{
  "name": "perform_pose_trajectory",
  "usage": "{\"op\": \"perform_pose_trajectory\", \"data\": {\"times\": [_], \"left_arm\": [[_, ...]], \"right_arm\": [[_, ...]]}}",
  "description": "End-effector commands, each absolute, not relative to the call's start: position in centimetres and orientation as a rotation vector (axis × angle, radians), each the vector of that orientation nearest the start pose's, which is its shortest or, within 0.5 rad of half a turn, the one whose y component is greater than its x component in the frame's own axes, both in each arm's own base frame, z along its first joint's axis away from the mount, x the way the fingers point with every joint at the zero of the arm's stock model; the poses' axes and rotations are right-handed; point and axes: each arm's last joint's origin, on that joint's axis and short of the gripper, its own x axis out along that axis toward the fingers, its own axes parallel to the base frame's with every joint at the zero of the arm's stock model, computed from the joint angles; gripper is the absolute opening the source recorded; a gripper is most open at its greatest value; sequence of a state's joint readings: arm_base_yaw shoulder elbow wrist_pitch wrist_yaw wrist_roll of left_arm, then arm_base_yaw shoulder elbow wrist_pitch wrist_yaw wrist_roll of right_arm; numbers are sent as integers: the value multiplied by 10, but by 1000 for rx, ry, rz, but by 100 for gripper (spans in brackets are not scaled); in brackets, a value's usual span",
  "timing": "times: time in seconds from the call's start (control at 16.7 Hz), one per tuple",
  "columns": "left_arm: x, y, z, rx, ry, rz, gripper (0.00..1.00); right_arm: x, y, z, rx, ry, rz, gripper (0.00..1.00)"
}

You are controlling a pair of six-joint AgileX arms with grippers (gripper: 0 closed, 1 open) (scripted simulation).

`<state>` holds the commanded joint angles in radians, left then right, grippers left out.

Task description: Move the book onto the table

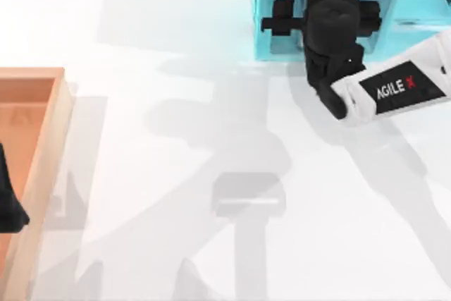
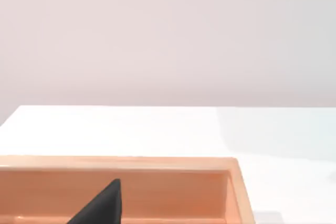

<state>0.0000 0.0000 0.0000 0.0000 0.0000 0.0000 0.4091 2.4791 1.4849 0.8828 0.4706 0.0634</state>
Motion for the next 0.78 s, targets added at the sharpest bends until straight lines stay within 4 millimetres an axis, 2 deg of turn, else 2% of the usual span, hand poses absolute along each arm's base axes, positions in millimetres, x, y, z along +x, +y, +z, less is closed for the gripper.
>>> {"op": "perform_pose_trajectory", "data": {"times": [0.18, 0.78], "left_arm": [[106, -1, 160, 0, 0, 0, 100], [106, -1, 160, 0, 0, 0, 100]], "right_arm": [[474, 197, 78, 7, 96, -37, 100], [474, 197, 78, 7, 96, -37, 25]]}}
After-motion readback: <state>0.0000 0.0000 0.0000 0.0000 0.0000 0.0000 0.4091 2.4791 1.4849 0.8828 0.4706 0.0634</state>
